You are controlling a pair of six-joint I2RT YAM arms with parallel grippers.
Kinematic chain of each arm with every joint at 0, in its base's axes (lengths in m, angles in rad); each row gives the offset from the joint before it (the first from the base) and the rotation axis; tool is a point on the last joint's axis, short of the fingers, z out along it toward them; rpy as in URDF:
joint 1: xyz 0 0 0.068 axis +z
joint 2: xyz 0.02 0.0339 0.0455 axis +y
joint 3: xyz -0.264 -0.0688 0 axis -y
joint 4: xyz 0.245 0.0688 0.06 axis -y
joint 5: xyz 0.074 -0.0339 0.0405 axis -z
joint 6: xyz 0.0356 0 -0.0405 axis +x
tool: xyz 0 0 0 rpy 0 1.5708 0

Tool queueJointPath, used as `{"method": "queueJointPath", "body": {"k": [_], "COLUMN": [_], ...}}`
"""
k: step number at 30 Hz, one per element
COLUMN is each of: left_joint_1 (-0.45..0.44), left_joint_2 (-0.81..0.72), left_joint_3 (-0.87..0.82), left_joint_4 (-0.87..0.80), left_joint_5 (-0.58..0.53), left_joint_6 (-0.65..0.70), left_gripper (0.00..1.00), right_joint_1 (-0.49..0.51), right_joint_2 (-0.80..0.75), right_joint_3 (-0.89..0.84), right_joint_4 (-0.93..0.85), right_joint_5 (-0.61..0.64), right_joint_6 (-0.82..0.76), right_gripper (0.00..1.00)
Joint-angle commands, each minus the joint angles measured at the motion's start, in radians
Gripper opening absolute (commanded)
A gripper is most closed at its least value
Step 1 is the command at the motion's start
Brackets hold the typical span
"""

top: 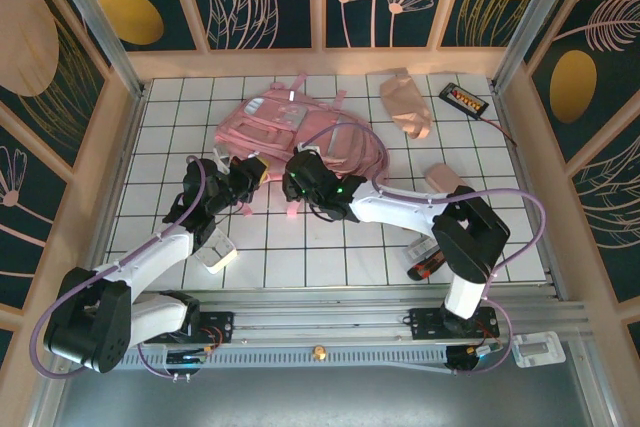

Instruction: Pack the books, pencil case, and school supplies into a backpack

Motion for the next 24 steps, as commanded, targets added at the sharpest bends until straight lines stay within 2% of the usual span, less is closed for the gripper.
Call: {"method": "queueJointPath", "body": {"k": [1, 4, 11, 18, 24], "left_joint_1": [0.005, 0.005, 0.005, 0.005, 0.005], "left_joint_2": [-0.056, -0.056, -0.056, -0.072, -0.084], "left_joint_3": [0.049, 0.049, 0.038, 0.032, 0.037], "left_joint_4": [0.079, 0.078, 0.075, 0.028, -0.016], "left_joint_5": [0.013, 0.013, 0.008, -0.027, -0.058], "left_joint_6": [-0.027, -0.023, -0.004, 0.043, 0.09], "left_gripper": [0.0, 0.0, 0.0, 0.0, 0.0], "right_joint_1": [-0.029, -0.028, -0.028, -0.041, -0.088], "right_joint_2": [0.01, 0.003, -0.011, -0.041, -0.151], "right_joint_3": [-0.003, -0.005, -0.013, -0.036, -0.152], "right_joint_4": [-0.055, -0.058, -0.071, -0.092, -0.109], "right_joint_5": [0.112, 0.116, 0.103, -0.036, -0.124], "right_joint_6": [0.003, 0.002, -0.012, -0.026, 0.005], "right_gripper": [0.11, 0.0, 0.0, 0.0, 0.0]}}
